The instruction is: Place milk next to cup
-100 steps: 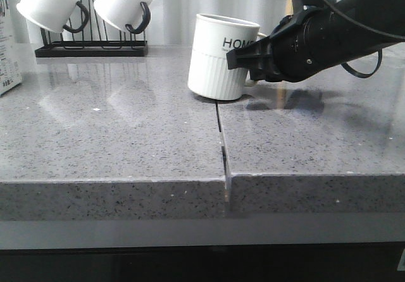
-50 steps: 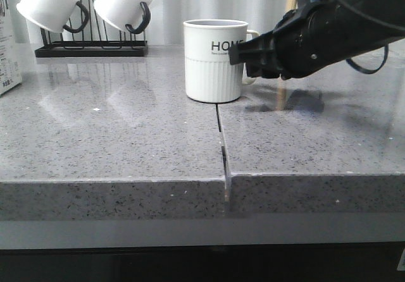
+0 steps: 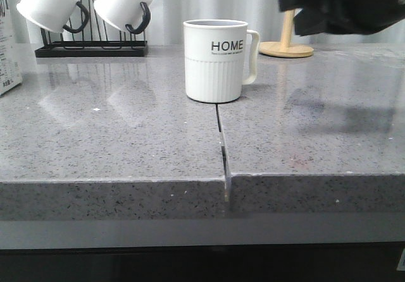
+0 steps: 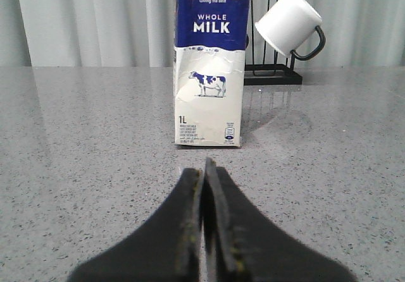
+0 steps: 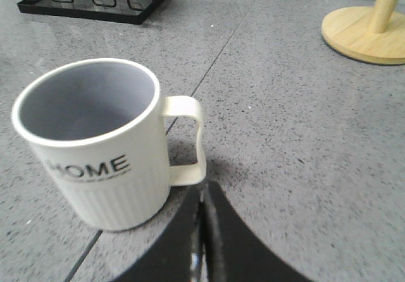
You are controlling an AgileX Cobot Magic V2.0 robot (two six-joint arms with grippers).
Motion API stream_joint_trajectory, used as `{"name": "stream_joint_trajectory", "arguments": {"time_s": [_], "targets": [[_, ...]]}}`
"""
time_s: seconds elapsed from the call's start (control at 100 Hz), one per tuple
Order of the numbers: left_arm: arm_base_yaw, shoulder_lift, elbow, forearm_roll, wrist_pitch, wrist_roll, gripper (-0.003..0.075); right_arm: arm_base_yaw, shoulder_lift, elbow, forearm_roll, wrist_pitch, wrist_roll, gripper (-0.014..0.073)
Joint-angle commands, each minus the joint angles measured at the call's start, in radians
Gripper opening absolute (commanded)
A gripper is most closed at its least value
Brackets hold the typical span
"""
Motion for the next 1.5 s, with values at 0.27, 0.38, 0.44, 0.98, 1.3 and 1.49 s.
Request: {"name": "stream_joint_trajectory", "arguments": {"time_s": [0.27,0.38,0.44,0.98,1.3,1.49], "targets": [[0.001,-0.033,0.042,-0.006,-0.087,-0.01,-0.0021,0.0,-0.342,0.133,-0.003,0.009,-0.005,-0.0069],[0.001,-0.033,0.042,-0.006,-0.087,-0.01,-0.0021,0.0,-0.447,0.181,-0.003,0.058,-0.005,-0.0069],[0.001,-0.033,0.042,-0.006,-0.087,-0.01,-0.0021,0.0,-0.5,0.204,-0.003,0.083,-0.005,-0.0069],[0.001,-0.033,0.042,-0.006,-0.087,-0.01,-0.0021,0.0,-0.989,0.385,0.005,0.305,-0.005,-0.0069],[0.001,-0.033,0.038,-0.006,-0.104,-0.01,-0.0021,0.0,-1.026,0.404,0.005,0.307,-0.005,-0.0069],[0.001,-0.033,-0.035,0.015,-0.059,-0.001,-0.0021,0.0,-1.026,0.404,0.005,0.306,-0.005,-0.0069]]}}
